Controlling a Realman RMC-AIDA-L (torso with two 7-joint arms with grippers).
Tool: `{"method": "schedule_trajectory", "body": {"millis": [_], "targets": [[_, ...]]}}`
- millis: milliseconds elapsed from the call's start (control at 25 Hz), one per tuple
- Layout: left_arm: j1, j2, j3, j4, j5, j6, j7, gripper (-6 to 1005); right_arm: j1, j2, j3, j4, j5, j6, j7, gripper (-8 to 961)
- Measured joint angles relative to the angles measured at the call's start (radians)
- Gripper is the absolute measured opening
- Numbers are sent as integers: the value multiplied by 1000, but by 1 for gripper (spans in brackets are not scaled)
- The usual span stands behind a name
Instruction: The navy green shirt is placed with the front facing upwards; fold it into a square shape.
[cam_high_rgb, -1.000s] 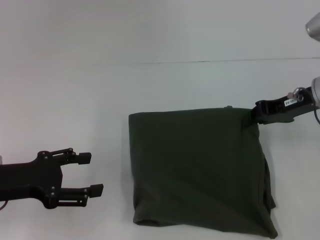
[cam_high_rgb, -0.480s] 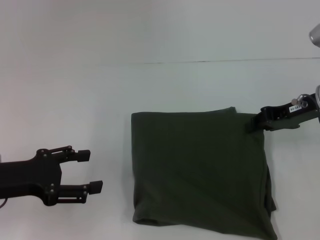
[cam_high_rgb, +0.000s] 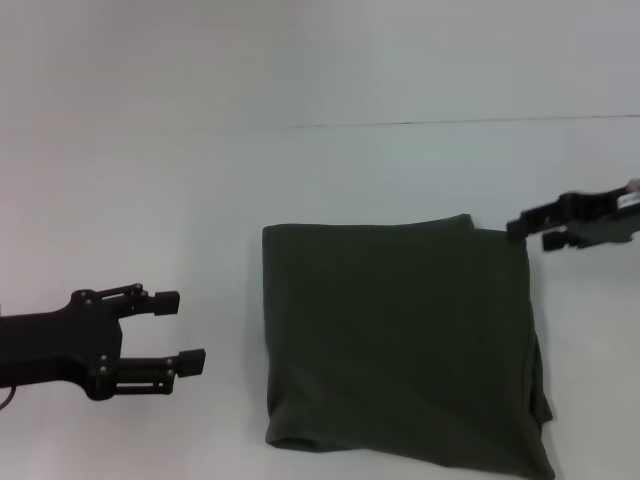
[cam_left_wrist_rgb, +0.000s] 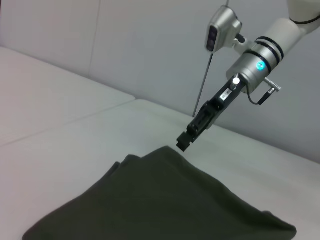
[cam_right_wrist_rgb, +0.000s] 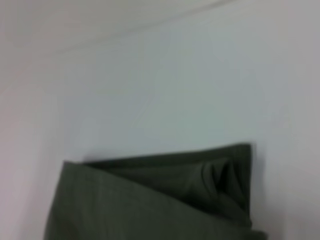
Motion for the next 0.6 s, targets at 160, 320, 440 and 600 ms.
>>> {"method": "schedule_trajectory", "body": {"millis": [160, 320, 440, 600], "targets": [[0, -1, -4, 0, -25, 1, 0, 876, -39, -15, 42, -38, 87, -44, -36, 594], [2, -2, -14, 0, -37, 1, -1, 876, -81, -27, 58, -19, 246, -124, -185, 764], [3, -5, -24, -4, -45, 2, 1, 876, -122, -4, 61, 2, 365, -196, -408, 870], [5, -6, -34, -23, -70, 1, 4, 876, -200, 60, 66, 7, 452, -236, -749, 899]]}}
